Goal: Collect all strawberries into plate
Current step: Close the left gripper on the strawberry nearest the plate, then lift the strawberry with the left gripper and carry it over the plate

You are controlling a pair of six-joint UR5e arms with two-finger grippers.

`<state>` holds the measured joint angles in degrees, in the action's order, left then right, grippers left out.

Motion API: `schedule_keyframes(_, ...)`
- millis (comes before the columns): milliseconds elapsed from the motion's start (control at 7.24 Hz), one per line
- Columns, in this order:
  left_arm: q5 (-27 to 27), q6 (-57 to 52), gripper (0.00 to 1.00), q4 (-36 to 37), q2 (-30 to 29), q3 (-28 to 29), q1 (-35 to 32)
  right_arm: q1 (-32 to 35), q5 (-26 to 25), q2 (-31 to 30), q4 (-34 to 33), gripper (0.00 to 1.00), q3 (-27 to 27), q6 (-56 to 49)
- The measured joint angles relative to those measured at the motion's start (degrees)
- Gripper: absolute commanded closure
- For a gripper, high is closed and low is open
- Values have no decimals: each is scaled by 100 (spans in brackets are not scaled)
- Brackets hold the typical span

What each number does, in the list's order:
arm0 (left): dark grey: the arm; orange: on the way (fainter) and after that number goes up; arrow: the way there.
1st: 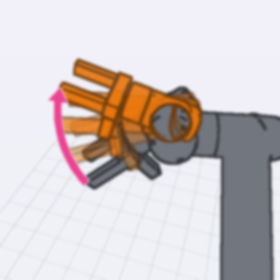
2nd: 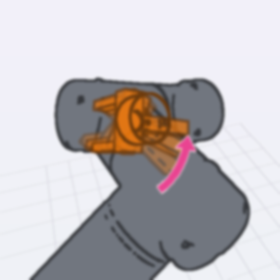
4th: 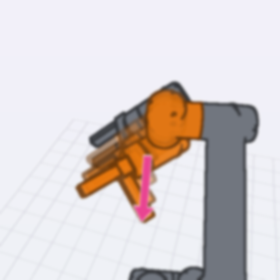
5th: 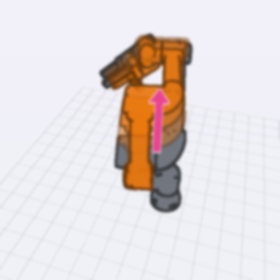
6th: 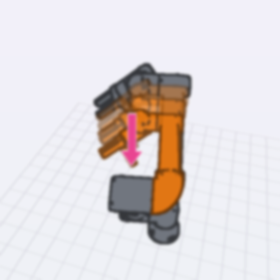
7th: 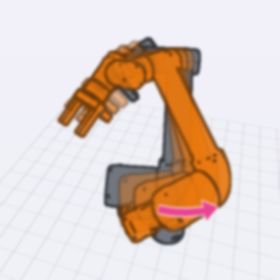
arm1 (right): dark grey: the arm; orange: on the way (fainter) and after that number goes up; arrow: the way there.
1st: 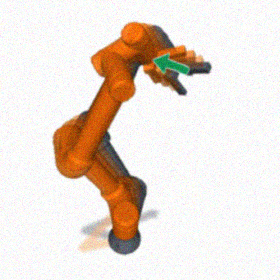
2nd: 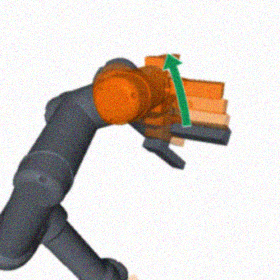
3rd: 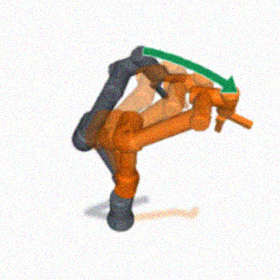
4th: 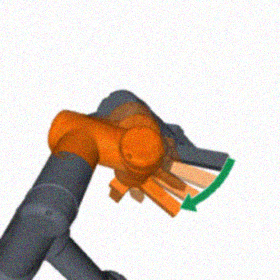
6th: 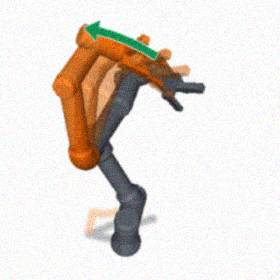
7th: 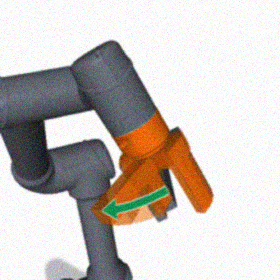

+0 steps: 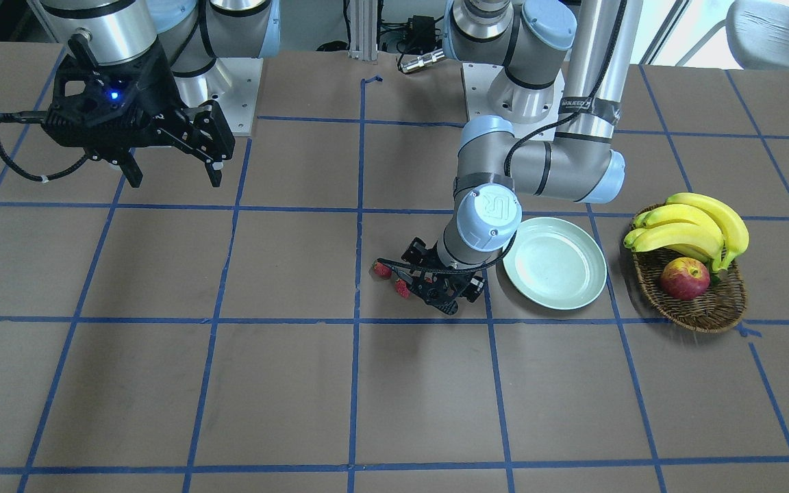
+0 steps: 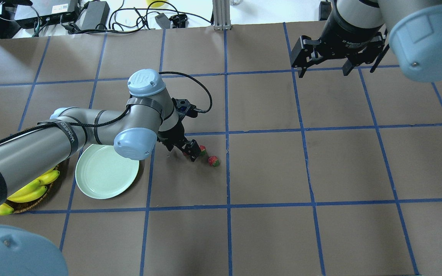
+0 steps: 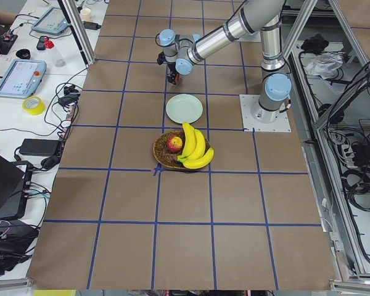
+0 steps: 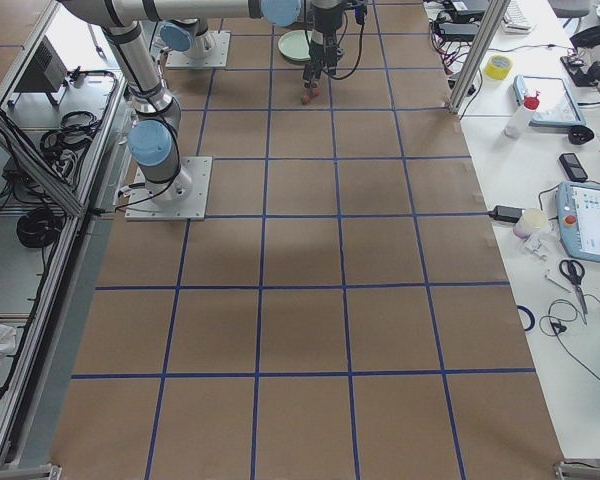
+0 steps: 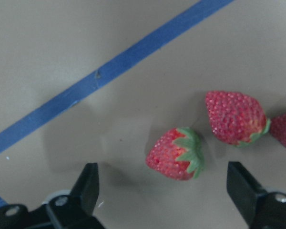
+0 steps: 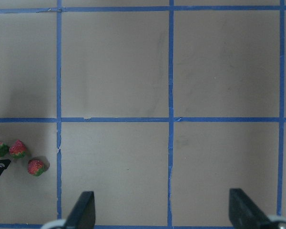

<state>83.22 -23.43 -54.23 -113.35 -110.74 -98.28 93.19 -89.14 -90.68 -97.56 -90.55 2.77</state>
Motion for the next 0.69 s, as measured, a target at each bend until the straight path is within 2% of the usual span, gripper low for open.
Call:
schedule_keyframes(138,-4,-8,21,8,-3,0,-4,-4,-19,-5,0,0,-6,-1)
schedule_keyframes(552,-27,-11,27,25,5,0,-21,-9,-201,-45,64,0,5,-26)
schedule_keyframes(690,-38,-5,44,26,6,0,-24,-9,-210,-57,123,0,10,-27)
